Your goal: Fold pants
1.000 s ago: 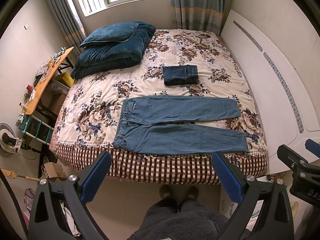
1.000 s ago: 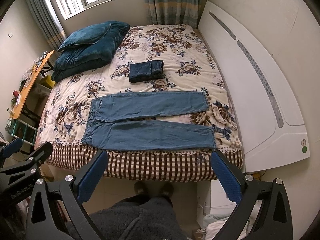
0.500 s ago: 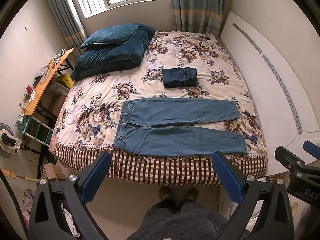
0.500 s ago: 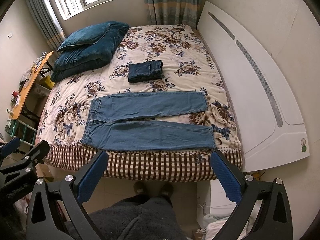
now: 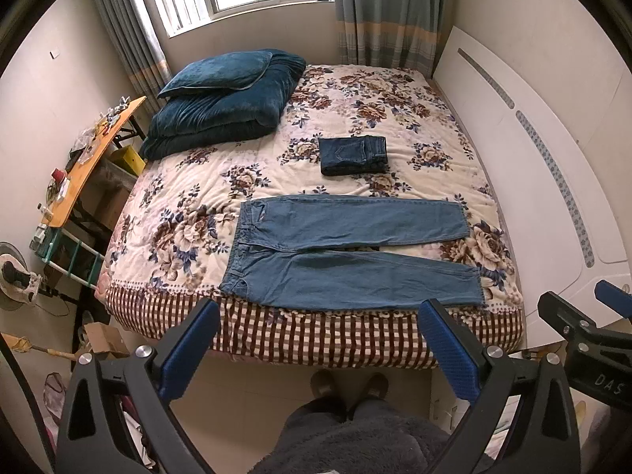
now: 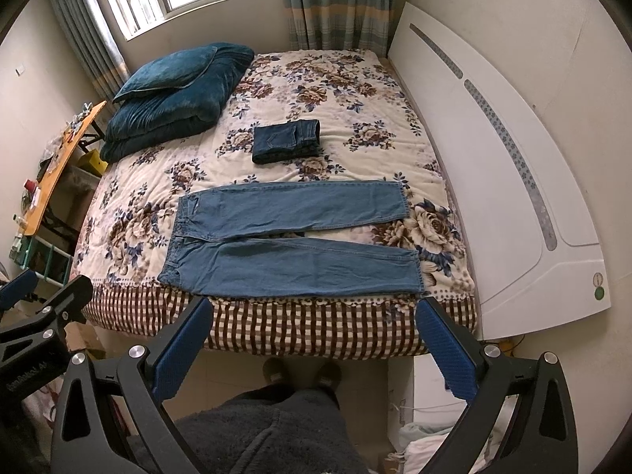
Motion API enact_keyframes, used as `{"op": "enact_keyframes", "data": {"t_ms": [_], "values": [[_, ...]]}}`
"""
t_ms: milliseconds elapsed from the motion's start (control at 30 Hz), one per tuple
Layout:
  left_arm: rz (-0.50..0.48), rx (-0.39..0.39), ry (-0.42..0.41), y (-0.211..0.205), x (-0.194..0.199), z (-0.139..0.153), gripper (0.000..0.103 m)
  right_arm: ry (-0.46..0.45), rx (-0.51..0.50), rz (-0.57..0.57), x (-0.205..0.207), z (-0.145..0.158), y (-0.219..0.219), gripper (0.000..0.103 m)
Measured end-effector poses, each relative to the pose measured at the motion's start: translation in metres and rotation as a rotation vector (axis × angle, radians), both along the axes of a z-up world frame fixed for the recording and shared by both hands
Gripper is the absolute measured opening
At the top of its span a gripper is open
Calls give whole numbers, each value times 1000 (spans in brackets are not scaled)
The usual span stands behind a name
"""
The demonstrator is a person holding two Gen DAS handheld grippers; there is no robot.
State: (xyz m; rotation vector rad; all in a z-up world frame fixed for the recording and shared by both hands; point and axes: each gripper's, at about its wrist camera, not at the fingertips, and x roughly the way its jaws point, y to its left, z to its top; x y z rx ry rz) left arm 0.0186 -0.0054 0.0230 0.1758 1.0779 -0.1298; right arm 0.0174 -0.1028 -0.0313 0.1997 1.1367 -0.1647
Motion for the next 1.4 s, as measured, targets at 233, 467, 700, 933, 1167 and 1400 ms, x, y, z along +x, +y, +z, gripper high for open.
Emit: {"op": "enact_keyframes", "data": {"t_ms": [233, 467, 700, 933, 1167, 1400], "values": [[10, -3, -4, -7, -3, 4, 103, -4, 6, -1, 0, 1, -3, 103], [42, -10, -10, -14, -5, 3, 103, 4, 30, 11, 7, -1, -16, 103], [103, 70, -88, -14, 31, -27, 103, 19, 53, 27, 28, -40, -37, 103], [99, 186, -110, -4, 115, -89, 103, 75, 5, 114, 117, -123, -35, 103], [40, 230, -7, 7, 234, -167, 103, 186, -25, 146, 244, -220, -22, 103], [13, 244, 85, 11, 339, -245, 103, 277, -43, 96, 377, -315, -15, 103]]}}
